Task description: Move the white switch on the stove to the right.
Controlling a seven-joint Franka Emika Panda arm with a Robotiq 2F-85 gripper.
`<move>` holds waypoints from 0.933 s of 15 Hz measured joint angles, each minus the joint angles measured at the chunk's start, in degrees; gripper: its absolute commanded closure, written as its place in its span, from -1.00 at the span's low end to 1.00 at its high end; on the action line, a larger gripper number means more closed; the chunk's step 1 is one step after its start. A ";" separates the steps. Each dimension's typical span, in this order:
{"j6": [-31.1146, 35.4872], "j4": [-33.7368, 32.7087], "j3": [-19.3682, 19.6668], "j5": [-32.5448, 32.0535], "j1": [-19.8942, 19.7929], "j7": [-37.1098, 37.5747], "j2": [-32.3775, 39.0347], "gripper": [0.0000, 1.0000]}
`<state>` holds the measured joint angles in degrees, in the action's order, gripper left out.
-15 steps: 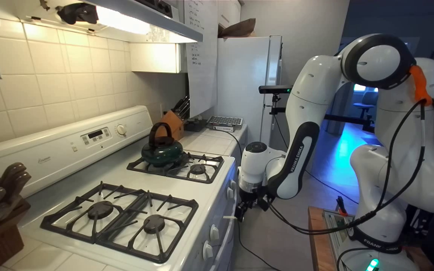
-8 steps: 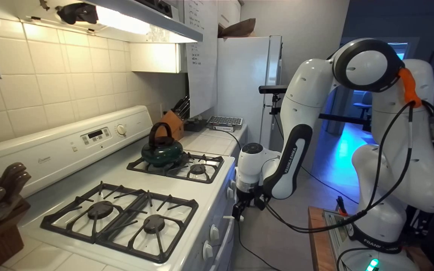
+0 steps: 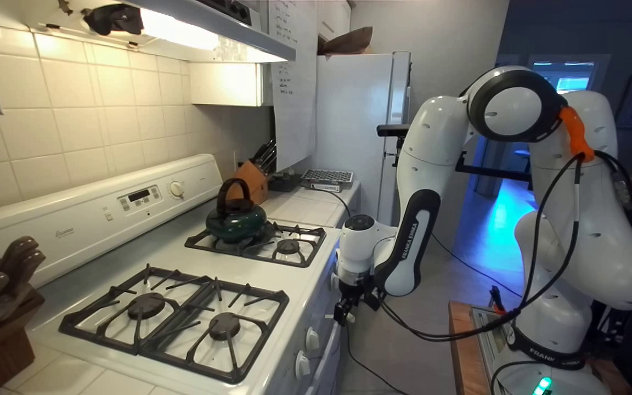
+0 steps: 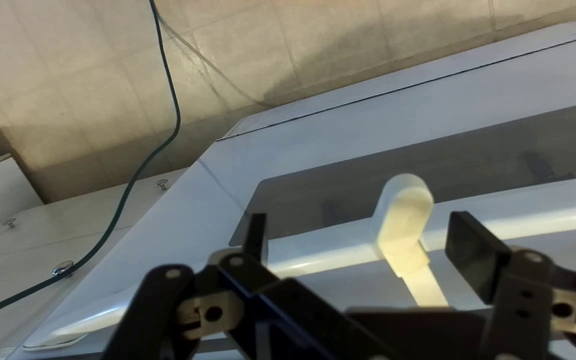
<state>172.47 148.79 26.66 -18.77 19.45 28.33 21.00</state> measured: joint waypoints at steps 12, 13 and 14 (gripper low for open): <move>1.15 -0.42 -0.03 2.45 -1.26 -2.70 1.53 0.03; 1.50 -0.38 0.23 2.46 -1.25 -2.70 1.53 0.16; 1.99 -0.38 0.51 2.49 -1.25 -2.70 1.53 0.28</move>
<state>174.46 148.41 27.17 -16.28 18.20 25.63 22.53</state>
